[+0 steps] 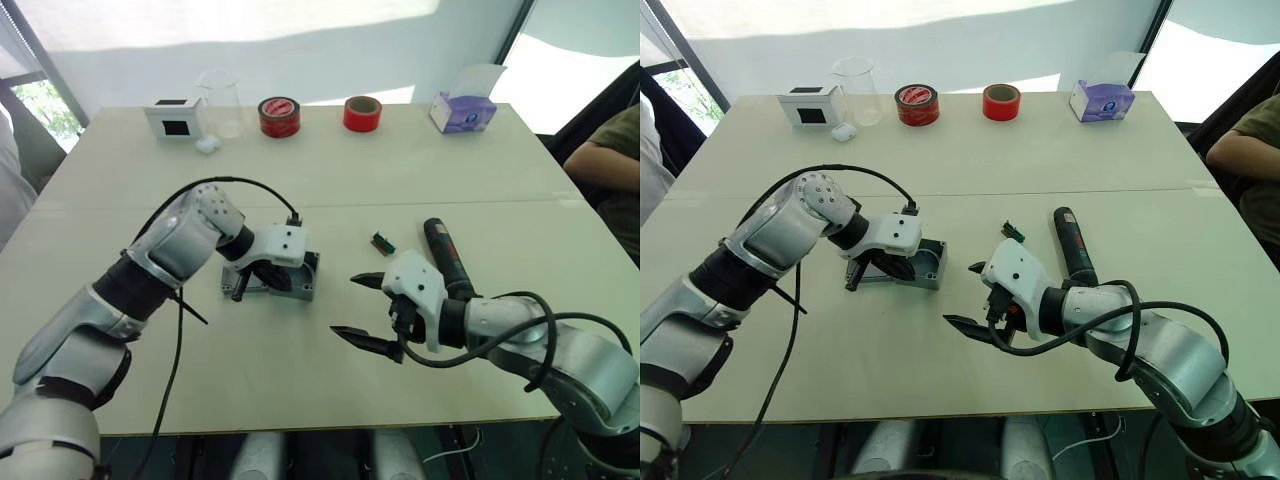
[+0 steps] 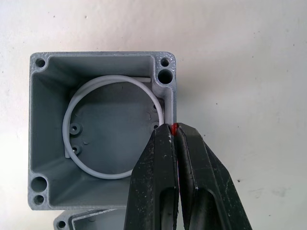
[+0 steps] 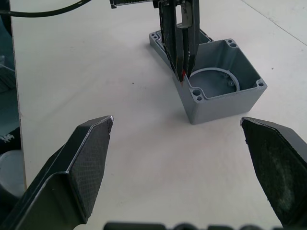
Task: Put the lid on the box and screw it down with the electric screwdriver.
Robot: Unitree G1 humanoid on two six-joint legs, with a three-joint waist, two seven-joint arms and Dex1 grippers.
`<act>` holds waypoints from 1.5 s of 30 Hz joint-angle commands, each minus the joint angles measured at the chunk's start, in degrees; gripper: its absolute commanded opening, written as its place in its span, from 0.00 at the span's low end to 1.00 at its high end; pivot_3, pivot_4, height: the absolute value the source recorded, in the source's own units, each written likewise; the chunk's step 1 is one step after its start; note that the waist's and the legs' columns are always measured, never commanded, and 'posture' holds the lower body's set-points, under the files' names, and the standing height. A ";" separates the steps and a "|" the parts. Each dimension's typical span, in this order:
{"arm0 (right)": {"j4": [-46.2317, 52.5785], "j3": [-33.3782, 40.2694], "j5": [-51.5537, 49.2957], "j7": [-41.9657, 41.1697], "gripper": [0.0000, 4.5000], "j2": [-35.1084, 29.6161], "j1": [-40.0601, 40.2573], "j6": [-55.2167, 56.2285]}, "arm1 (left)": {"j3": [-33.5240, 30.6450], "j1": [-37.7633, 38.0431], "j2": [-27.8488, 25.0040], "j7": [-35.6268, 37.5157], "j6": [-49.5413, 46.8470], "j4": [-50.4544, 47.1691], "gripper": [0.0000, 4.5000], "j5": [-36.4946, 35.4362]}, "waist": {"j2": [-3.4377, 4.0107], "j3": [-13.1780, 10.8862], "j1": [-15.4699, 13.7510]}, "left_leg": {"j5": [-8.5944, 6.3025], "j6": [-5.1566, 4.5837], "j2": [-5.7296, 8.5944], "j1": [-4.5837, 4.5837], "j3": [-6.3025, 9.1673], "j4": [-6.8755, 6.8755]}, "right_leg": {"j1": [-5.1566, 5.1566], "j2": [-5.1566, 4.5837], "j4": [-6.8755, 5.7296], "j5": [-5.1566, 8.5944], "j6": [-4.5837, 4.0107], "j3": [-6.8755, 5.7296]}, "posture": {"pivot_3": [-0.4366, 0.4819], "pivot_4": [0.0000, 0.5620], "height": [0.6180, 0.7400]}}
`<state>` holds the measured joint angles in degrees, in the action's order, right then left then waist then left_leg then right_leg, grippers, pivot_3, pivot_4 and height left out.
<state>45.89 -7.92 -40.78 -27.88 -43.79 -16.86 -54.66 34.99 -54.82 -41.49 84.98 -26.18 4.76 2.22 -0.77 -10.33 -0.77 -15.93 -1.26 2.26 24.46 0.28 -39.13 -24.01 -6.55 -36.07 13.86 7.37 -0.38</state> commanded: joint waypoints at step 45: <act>-1.10 2.77 -6.32 -4.01 1.00 -0.60 -15.04 -0.60 | -12.30 -8.54 -10.96 -15.19 -42.07 -6.27 0.83 -10.10 | -0.02 -0.04 1.25 | -0.02 -0.03 -0.02 -0.01 0.09 -0.05 | -0.04 0.06 -0.16 0.11 0.18 0.01 | 0.48 0.27 1.00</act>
<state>44.68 -2.89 -49.73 -31.48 -45.20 -30.23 -57.29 25.60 -63.00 -51.85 73.46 -54.64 4.00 -7.41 -0.79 -10.37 0.48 -15.94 -1.28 2.25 24.47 0.37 -39.18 -24.05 -6.49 -36.23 13.98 7.57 -0.37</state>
